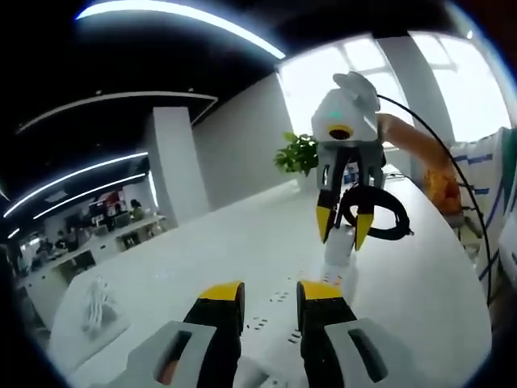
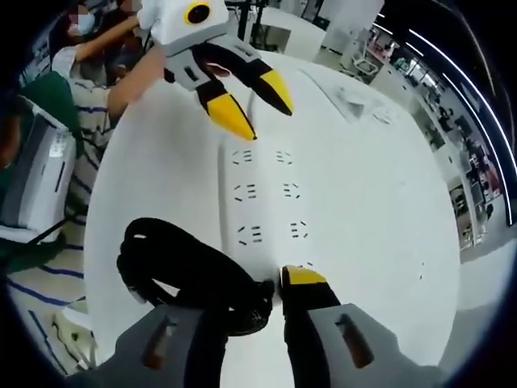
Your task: Straighten the power strip on the desk, plug the charger into it
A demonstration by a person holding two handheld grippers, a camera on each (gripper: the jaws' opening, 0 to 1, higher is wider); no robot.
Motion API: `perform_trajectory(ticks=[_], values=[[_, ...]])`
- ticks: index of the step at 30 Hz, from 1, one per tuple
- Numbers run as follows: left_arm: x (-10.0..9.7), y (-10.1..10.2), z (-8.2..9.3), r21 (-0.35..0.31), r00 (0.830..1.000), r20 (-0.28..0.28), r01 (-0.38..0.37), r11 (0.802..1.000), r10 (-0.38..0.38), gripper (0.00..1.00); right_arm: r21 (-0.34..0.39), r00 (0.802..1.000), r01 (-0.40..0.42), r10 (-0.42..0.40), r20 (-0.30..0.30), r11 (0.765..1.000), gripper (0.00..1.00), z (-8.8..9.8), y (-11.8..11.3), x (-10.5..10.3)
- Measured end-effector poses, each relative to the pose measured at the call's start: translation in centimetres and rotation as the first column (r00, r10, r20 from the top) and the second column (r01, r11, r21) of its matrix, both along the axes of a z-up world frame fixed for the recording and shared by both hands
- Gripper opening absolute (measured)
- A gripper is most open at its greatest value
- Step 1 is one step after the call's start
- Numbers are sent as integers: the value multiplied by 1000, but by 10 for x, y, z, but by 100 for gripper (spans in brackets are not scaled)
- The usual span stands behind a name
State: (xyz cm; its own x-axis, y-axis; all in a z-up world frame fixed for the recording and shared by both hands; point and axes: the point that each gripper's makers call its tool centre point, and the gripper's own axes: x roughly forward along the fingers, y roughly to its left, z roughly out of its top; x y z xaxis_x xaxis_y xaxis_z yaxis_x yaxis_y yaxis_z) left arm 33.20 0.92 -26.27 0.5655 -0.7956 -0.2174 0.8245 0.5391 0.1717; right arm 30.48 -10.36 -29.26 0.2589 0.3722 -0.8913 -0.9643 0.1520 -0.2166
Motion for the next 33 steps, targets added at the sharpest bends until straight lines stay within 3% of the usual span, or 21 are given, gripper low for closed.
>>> perform_trajectory(ticks=[33], values=[[-2,-2,-1,9,1000,1,10,1000,-10,25,138,997,45,-53,56,989,26,6,1,2]])
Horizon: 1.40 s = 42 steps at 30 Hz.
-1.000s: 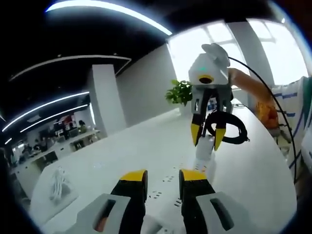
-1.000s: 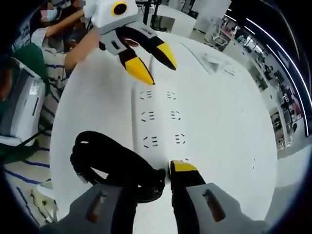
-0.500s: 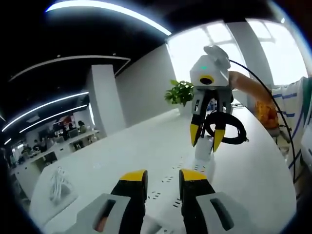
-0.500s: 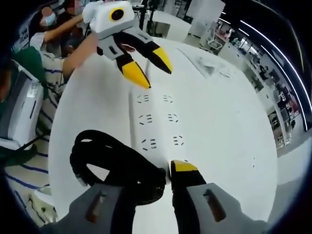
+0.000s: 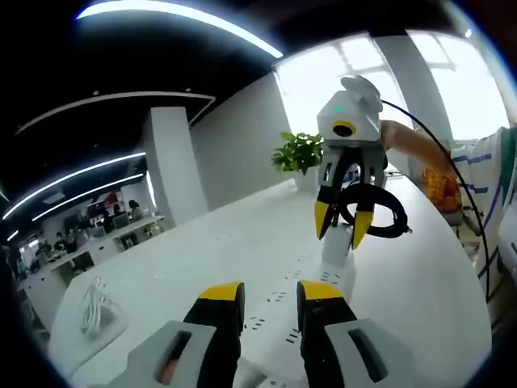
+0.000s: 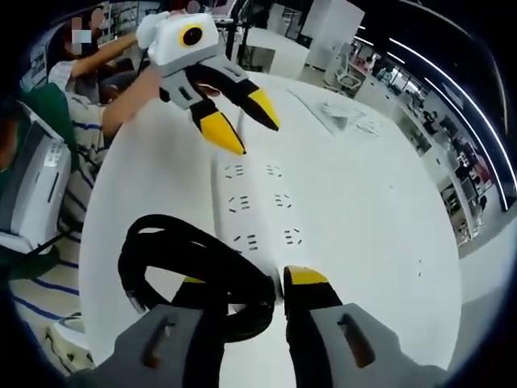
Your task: Straighten the power strip on the desk, plug the charger into it
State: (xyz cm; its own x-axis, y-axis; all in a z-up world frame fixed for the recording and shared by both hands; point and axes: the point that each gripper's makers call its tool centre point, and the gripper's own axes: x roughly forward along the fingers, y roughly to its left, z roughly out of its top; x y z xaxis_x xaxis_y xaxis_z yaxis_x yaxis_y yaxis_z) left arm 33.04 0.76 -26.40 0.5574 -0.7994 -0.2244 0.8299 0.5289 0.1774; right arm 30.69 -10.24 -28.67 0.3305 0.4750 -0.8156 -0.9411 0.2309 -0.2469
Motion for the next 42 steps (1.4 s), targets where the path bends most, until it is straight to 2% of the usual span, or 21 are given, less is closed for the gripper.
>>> perform_trajectory(ticks=[15,25,33,36,42], values=[[1,0,-2,4,1000,-4,0,1000,0,26,65,999,27,-30,39,997,27,10,-10,-3],[6,8,6,-28,1000,-6,-13,1000,13,25,139,996,32,-43,73,990,28,20,-12,-7],[6,16,7,-39,999,1,-44,998,45,25,217,993,44,-67,100,975,28,29,-14,-7],[5,18,8,-46,999,-1,-46,998,46,25,275,990,47,-82,117,960,27,35,-12,-5],[1,23,7,-51,998,-2,-59,997,59,25,318,988,63,-105,117,946,27,39,-19,-5]])
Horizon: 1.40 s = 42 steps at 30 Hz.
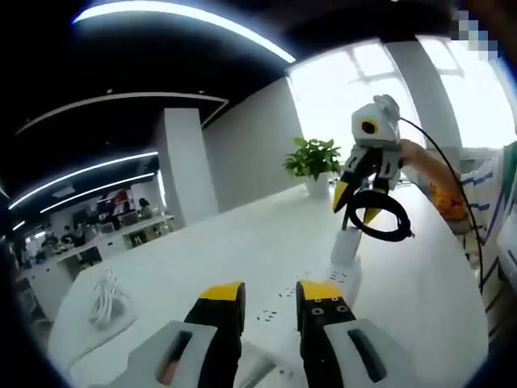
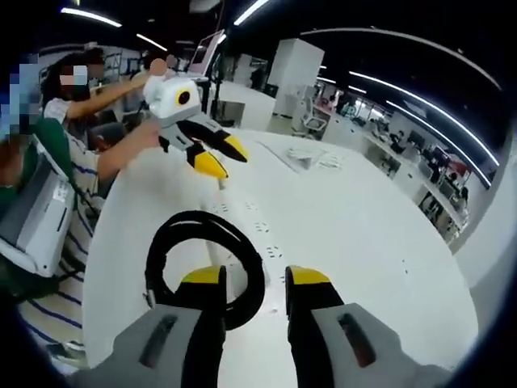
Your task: Straighten the power strip on the desk, plug the charger into it
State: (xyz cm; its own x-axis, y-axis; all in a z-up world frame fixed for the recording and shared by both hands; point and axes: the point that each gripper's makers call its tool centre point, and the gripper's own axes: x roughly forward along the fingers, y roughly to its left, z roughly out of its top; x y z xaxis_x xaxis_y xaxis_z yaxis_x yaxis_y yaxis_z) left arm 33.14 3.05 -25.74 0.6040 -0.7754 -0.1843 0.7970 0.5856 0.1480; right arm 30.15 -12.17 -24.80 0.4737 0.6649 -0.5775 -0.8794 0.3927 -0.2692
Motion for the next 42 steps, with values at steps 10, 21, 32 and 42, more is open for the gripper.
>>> perform_trajectory(ticks=[10,21,32,42], values=[[-5,4,-1,-19,1000,-14,-13,1000,13,24,98,999,33,-37,40,995,27,12,-8,-4],[-16,7,1,-18,1000,-4,-20,1000,20,25,186,996,59,-70,49,981,27,16,-19,-3],[-20,16,-12,12,999,-29,-39,999,39,26,262,991,108,-124,45,959,27,16,-39,-1],[-23,23,-26,48,997,-53,-49,998,52,26,220,986,160,-167,14,962,27,-10,-52,4]])
